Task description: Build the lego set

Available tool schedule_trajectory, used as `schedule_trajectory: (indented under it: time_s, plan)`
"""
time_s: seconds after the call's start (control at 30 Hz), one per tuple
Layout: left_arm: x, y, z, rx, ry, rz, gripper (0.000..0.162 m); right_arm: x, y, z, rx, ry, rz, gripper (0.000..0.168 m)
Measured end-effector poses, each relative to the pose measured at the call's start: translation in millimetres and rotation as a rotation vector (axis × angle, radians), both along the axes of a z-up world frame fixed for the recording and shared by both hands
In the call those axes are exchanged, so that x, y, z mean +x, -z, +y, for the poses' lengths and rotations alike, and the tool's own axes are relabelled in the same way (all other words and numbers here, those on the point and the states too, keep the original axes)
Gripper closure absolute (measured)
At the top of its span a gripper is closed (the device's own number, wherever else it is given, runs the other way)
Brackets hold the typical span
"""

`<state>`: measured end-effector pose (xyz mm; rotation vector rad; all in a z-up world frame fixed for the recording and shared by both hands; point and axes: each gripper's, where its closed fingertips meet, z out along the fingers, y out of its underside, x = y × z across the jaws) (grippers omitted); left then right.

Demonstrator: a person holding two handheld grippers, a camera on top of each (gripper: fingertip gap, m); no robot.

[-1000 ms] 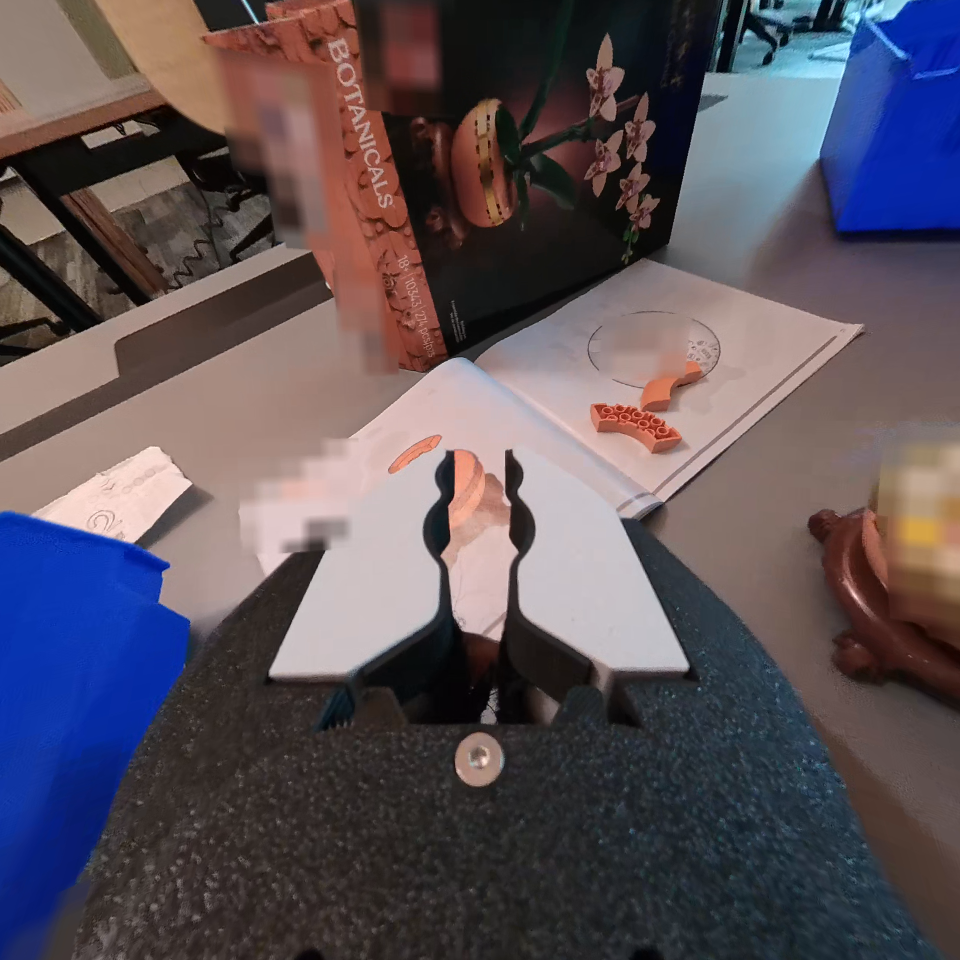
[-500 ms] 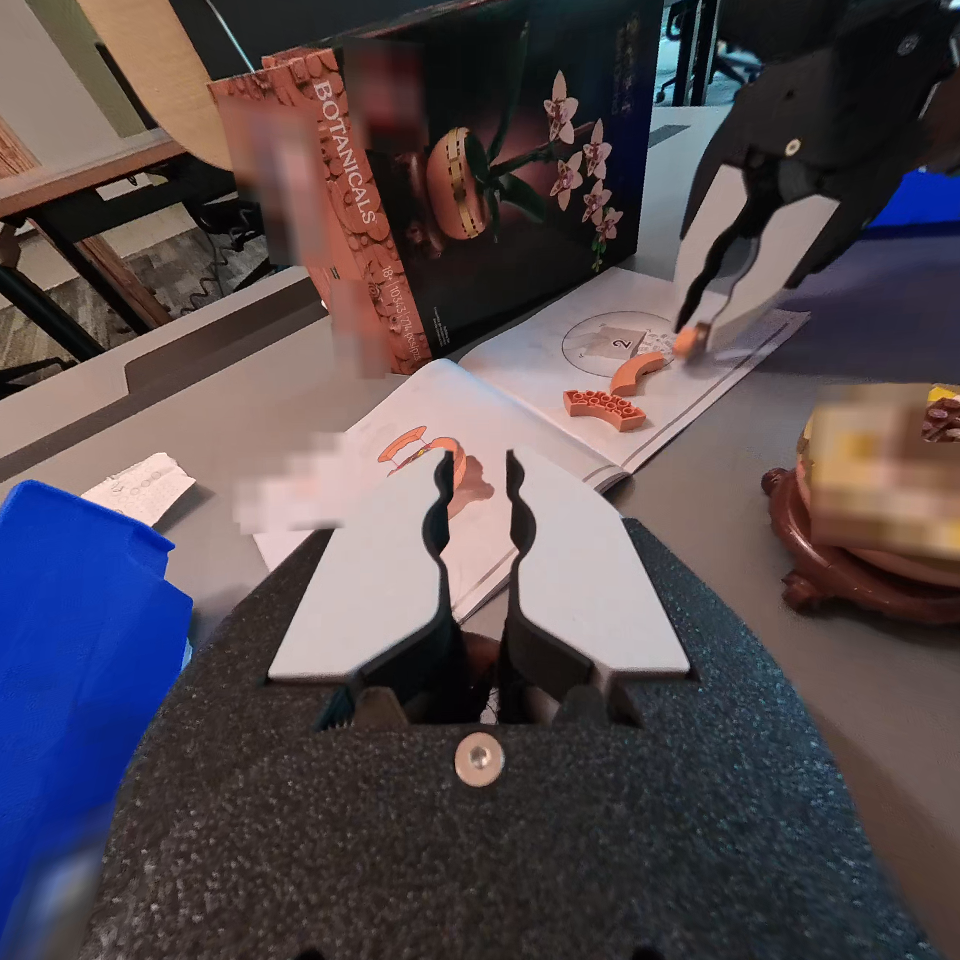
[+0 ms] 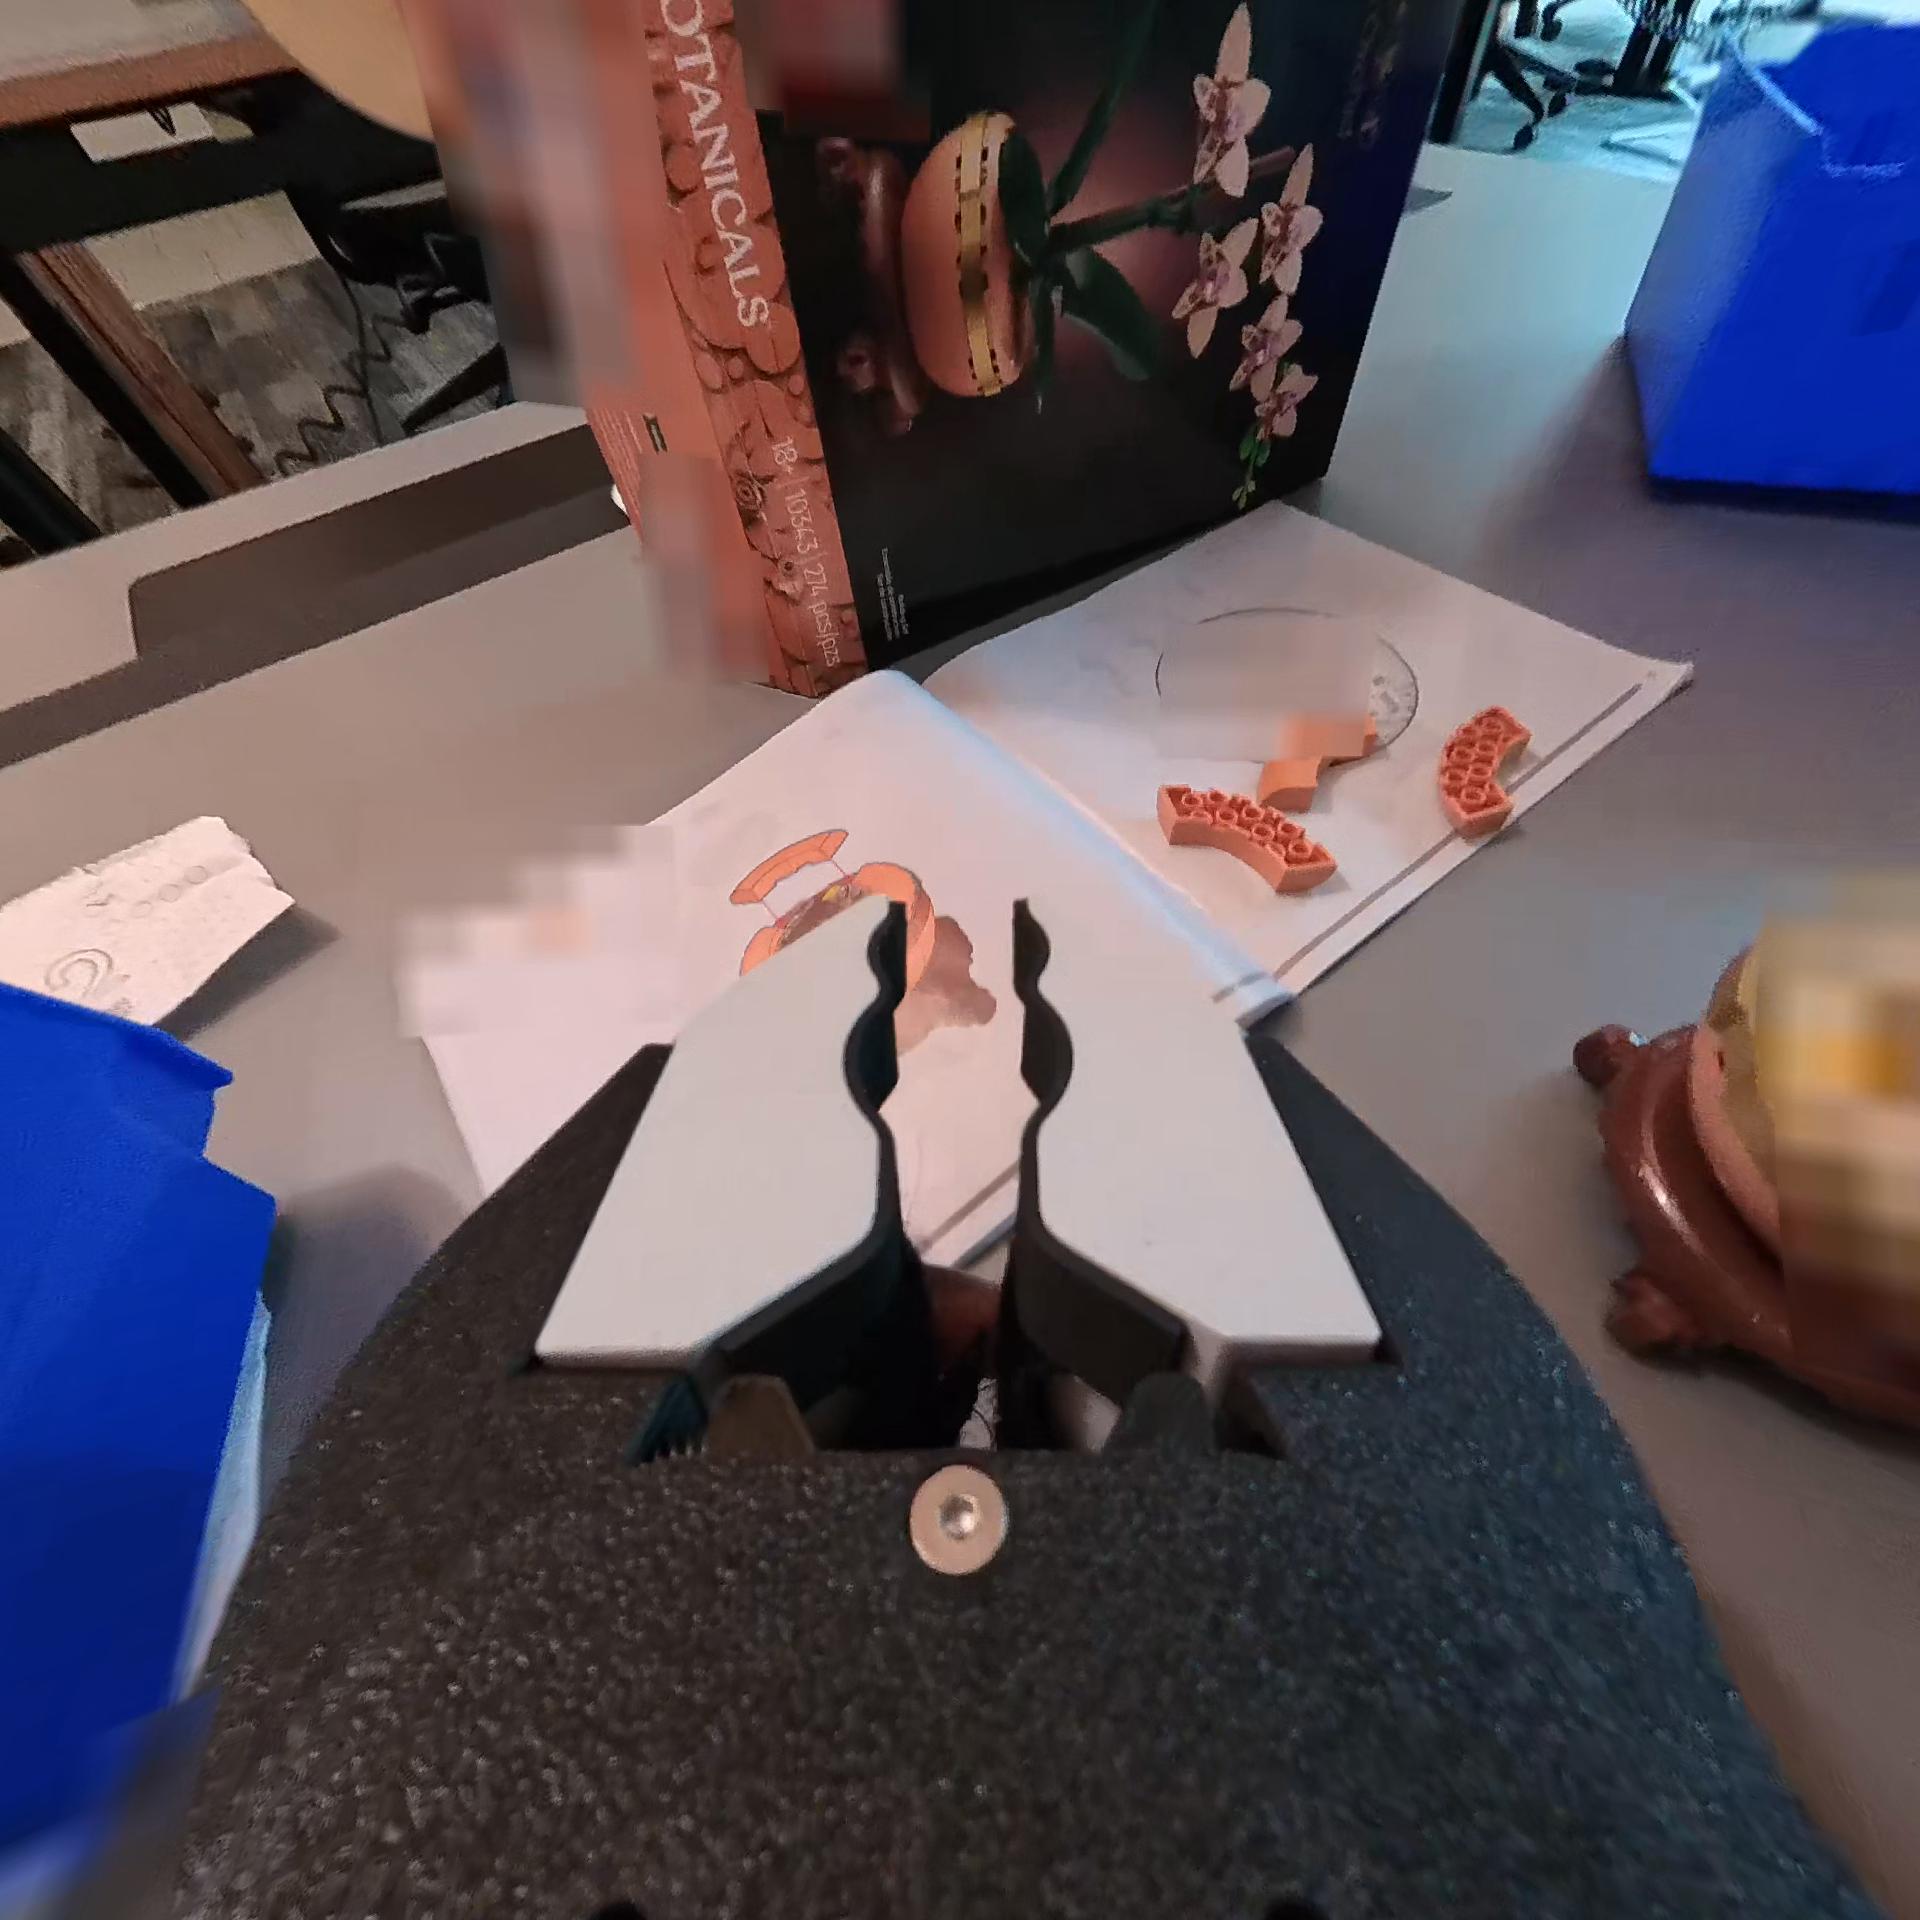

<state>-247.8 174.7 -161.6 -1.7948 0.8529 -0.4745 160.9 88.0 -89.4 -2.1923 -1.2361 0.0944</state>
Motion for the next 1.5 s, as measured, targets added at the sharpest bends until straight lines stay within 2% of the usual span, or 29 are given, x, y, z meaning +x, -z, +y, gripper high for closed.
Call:
schedule_trajectory:
  time_s: [0.17, 0.27, 0.37, 0.4, 0.5, 0.57, 0.6, 0.73, 0.8, 0.87, 0.93, 1.1, 1.17, 1.23, 1.3, 1.37, 1.43, 1.5]
  plan:
    - [15, -7, 13, -0.067, -0.032, -0.038, 0.143, 29, 84, -17, -0.176, -0.126, -0.04, 0.125]
    - [24, -6, 19, -0.083, -0.043, 0.014, 0.143, 34, 112, -17, -0.214, -0.21, -0.04, 0.125]
    - [33, -5, 23, -0.091, -0.046, 0.077, 0.143, 31, 121, -8, -0.249, -0.188, 0.037, 0.124]
    - [36, -4, 24, -0.092, -0.045, 0.092, 0.143, 34, 123, -1, -0.249, -0.135, 0.042, 0.125]
    - [44, -3, 25, -0.095, -0.048, 0.125, 0.143, 40, 124, 12, -0.373, 0.201, 0.15, 0.132]
    - [47, -1, 25, -0.094, -0.053, 0.143, 0.143, 26, 116, 5, -0.468, 0.271, 0.296, 0.13]
    - [48, 0, 24, -0.095, -0.053, 0.149, 0.143, 28, 119, 5, -0.454, 0.303, 0.279, 0.131]
    - [49, 3, 25, -0.092, -0.056, 0.153, 0.143, 28, 142, 0, -0.434, 0.313, 0.127, 0.113]
    - [48, 1, 24, -0.081, -0.055, 0.152, 0.143, 29, 146, 7, -0.379, 0.327, 0.062, 0.119]
    - [45, -2, 22, -0.06, -0.054, 0.153, 0.143, 28, 146, 9, -0.362, 0.305, 0.011, 0.137]
    - [40, -7, 18, -0.03, -0.052, 0.152, 0.143, 28, 148, 9, -0.362, 0.277, -0.007, 0.137]
    - [29, -13, 4, 0.044, -0.027, 0.167, 0.142, 39, 131, 10, -0.335, 0.311, -0.023, 0.138]
    - [23, -11, -4, 0.073, -0.008, 0.195, 0.142, 43, 103, 13, -0.286, 0.373, -0.02, 0.138]
    - [16, -8, -10, 0.093, 0.009, 0.212, 0.141, 38, 61, 17, -0.188, 0.419, -0.007, 0.139]
    - [11, -2, -15, 0.101, 0.03, 0.213, 0.141, 10, 17, 17, -0.084, 0.406, 0.036, 0.139]
    - [8, 5, -21, 0.088, 0.059, 0.201, 0.141, -36, -12, 13, -0.008, 0.333, 0.075, 0.139]
    - [6, 13, -24, 0.08, 0.083, 0.208, 0.141, -94, -19, 6, 0.012, 0.228, 0.122, 0.139]
    - [4, 21, -25, 0.083, 0.108, 0.258, 0.141, -149, -12, 4, 0.034, 0.133, 0.169, 0.139]
